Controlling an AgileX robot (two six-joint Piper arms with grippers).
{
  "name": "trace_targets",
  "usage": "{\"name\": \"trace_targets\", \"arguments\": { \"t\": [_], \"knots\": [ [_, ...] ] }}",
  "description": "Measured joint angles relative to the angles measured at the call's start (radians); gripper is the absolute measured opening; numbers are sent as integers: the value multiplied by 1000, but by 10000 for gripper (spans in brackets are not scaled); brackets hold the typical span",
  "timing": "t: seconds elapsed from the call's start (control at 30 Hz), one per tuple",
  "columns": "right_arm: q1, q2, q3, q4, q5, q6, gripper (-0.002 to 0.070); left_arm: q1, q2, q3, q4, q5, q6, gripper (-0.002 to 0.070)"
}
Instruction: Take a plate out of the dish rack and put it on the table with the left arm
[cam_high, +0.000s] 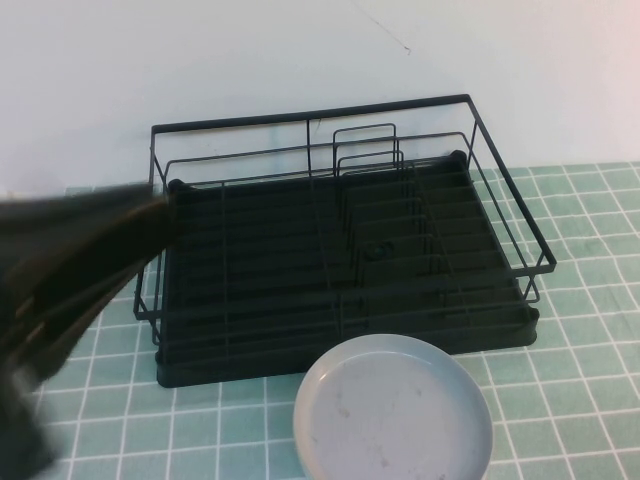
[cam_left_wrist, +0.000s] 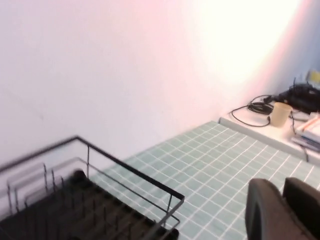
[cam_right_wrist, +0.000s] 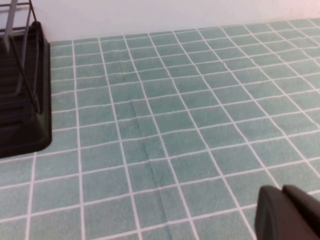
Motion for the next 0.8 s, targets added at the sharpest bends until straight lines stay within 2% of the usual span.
{"name": "trace_targets", "arguments": {
  "t": [0.1,0.3,0.8],
  "knots": [
    [0,0,0,0,0,0,-2,0,-112,0,116,60,24,20],
    [0,0,0,0,0,0,-2,0,-179,0,309,204,24,1],
    [0,0,0,0,0,0,-2,0,-181,0,348,426,24,-1]
  ]
}}
